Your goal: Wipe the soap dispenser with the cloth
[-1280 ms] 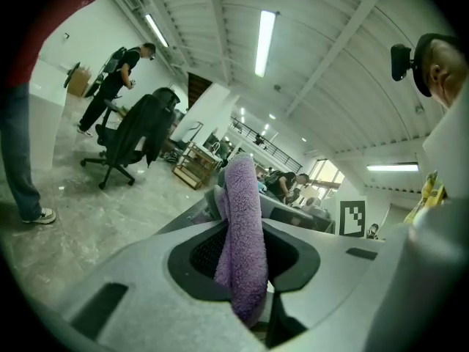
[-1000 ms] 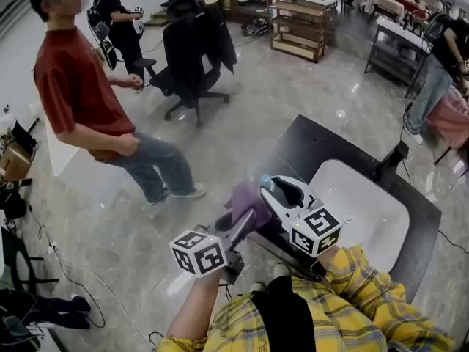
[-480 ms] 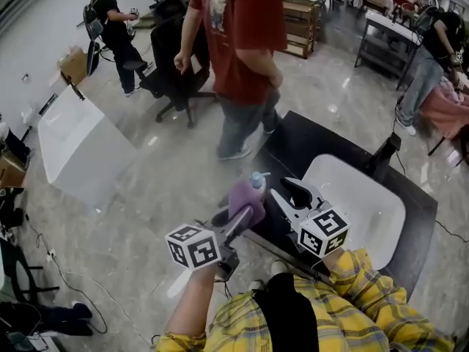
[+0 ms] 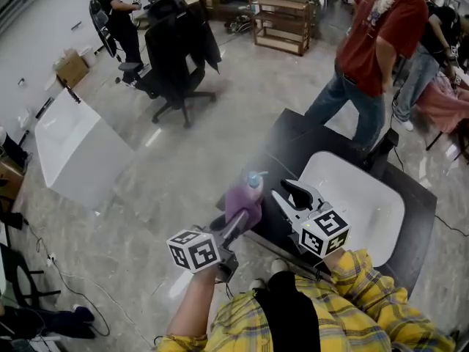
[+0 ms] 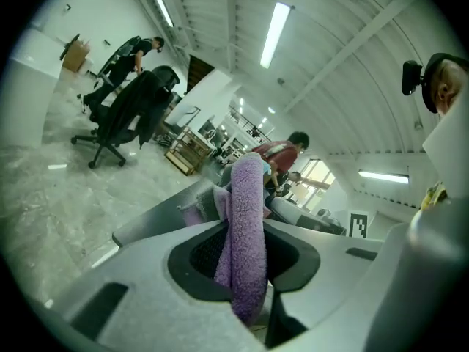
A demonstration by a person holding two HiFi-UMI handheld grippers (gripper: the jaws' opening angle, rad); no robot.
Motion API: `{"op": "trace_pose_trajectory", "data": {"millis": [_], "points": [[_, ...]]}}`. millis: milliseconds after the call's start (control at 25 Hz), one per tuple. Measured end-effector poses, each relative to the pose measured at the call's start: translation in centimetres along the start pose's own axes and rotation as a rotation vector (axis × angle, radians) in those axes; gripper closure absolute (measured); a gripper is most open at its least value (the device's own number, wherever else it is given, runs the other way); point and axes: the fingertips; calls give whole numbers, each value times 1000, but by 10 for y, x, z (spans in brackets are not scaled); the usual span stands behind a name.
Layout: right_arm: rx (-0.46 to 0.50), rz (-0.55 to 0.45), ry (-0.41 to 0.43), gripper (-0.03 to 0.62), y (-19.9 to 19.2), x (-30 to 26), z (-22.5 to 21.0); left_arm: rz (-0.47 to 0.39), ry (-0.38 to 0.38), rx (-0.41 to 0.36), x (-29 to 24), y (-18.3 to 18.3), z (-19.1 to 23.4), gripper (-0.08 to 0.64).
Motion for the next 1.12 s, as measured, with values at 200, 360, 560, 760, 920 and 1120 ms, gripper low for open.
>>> {"op": "trace_pose_trajectory", "data": {"millis": [200,360,560,760,920,1120], "points": [[0,18,-7,468,-7,2,-1,42,22,32,-3,-20,14,483],[-4,17,-13,468,-5,4,-4,65,23,53,-8,-29,19,485],[-10,20,-13,468,-3,8,-7,89,41,79,-13,-39,26,483],[37,62,46,468,-4,7,-3,129,80,86,-13,-50,34,483],[59,95,124,468,1,4,2,144,114,66,-7,-53,36,483],[91,147,208,468,3,-9,8,93,103,85,6,-42,28,485]]}}
Point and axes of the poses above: the fingertips, and each gripper's own axes: x backward along the fingers, z to its left, y out of its top, and after that the axes turned 8 degrees about -x, right-handed
